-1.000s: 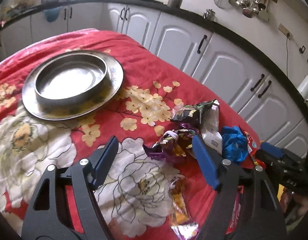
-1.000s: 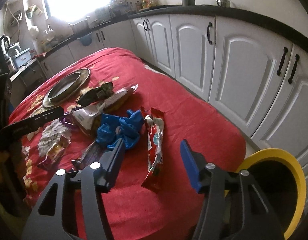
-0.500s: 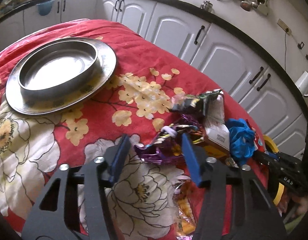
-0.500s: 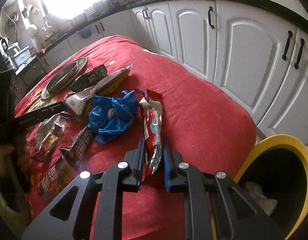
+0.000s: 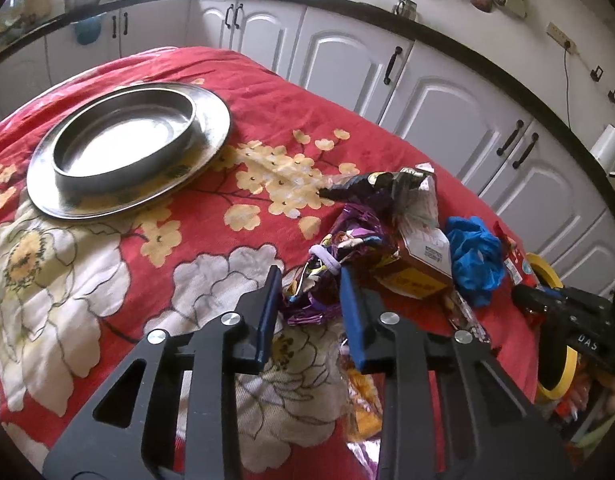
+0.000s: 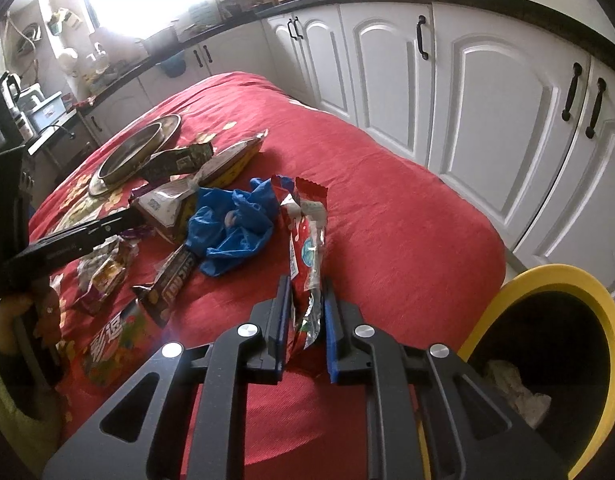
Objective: Collect trash
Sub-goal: 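Grasp the purple candy wrapper with the left tool while the right tool grasps the red snack packet, then carry the purple wrapper and red packet over the yellow-rimmed bin with both tools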
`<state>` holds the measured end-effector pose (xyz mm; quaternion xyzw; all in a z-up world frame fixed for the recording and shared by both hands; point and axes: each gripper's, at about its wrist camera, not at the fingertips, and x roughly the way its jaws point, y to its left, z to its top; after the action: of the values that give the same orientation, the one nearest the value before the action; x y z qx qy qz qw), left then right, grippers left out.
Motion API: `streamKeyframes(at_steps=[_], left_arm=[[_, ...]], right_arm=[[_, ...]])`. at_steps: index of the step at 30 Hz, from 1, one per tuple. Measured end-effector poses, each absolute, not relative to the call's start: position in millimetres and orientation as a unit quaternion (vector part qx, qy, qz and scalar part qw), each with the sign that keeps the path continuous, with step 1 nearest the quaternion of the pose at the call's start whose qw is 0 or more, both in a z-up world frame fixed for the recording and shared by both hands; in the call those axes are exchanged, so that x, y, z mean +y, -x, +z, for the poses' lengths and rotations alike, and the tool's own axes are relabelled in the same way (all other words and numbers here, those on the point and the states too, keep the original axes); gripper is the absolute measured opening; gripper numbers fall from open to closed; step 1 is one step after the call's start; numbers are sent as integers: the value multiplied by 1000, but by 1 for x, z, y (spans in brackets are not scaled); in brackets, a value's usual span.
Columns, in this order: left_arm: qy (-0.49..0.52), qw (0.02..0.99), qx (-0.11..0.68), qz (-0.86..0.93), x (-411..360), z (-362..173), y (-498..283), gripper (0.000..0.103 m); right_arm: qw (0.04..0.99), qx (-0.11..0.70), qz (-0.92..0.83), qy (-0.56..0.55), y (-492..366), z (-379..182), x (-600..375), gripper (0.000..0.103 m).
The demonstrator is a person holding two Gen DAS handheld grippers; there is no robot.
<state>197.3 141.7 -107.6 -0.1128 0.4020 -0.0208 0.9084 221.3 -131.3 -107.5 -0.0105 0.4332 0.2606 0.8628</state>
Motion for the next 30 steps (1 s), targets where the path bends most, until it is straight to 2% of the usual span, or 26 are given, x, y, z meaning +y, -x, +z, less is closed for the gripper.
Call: streamKeyframes(at_steps=[3,20,30], left_arm=[[120,911,395,-16,146,-103,-190,10],[131,926,353,-12,152,-69,-141,10],[131,934,329,-35,130,-48,-126,10]], right_arm=[[863,429,265,13,-218,-104,-131,14],[871,396,291,16,-195,-70,-132,14],[880,368,301,14,-181,-47,-135,14]])
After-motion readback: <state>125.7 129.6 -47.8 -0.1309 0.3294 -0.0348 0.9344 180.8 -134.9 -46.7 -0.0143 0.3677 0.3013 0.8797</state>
